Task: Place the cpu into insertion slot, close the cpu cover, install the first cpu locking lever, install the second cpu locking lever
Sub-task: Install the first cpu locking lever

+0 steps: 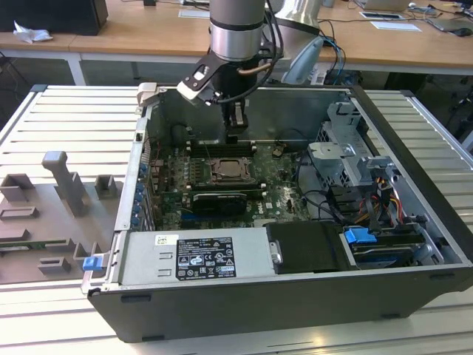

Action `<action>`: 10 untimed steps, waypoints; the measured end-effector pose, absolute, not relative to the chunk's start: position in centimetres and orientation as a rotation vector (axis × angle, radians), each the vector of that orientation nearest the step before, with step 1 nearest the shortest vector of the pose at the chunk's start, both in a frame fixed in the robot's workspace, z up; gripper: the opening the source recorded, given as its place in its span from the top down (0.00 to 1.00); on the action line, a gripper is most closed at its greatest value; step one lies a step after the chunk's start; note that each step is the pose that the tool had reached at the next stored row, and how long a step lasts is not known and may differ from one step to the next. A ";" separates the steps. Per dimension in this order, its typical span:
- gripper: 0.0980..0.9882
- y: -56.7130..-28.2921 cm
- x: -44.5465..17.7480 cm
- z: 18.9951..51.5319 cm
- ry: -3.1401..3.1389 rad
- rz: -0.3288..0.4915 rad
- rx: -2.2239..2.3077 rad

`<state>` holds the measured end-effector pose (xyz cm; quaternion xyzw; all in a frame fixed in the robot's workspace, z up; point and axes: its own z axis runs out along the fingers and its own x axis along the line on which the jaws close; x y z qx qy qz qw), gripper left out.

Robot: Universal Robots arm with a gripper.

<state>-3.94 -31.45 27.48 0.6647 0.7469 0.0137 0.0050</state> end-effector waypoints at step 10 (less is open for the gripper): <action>0.99 -31.4 -3.9 27.5 2.370 0.043 2.047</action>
